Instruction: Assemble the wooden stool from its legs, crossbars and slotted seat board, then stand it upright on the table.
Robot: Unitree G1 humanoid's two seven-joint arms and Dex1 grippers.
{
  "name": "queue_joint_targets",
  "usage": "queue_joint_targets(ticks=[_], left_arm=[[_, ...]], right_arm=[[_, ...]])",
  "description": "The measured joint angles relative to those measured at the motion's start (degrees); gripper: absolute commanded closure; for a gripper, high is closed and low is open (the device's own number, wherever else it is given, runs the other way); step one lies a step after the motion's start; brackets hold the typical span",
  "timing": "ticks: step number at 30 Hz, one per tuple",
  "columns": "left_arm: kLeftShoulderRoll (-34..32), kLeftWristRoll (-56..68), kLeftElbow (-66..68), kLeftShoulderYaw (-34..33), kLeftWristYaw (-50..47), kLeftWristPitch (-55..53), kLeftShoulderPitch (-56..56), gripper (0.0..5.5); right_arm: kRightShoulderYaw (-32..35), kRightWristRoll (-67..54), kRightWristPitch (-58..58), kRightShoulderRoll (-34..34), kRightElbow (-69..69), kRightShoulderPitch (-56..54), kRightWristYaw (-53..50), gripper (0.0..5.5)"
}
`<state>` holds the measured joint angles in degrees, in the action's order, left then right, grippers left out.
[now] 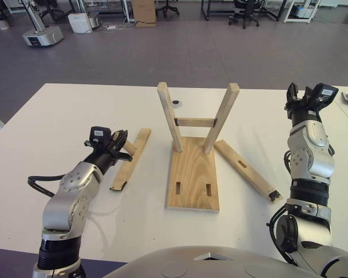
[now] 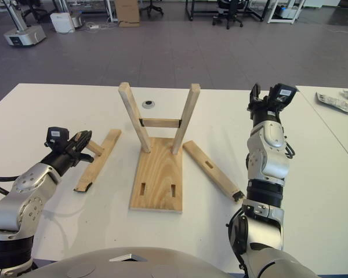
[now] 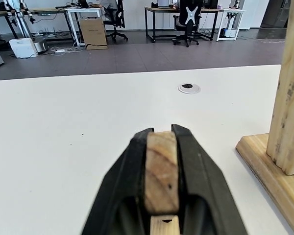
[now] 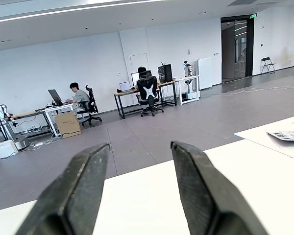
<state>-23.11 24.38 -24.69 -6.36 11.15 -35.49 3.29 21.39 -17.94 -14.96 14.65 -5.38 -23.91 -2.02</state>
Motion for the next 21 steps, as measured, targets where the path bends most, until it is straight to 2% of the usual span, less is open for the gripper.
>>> queue_joint_targets(ticks=[11,21], left_arm=[[-6.03,1.94,7.95,1.76,8.2,-8.96,-12.82,5.09],[-7.77,-0.71,13.5,6.8,11.78,-10.23,-20.44,5.09]], right_arm=[[-1.03,-0.06,-1.16,-3.5,2.56,2.13,-1.51,3.2],[-1.38,-0.12,-2.36,-4.27,3.86,2.27,-1.8,3.2]])
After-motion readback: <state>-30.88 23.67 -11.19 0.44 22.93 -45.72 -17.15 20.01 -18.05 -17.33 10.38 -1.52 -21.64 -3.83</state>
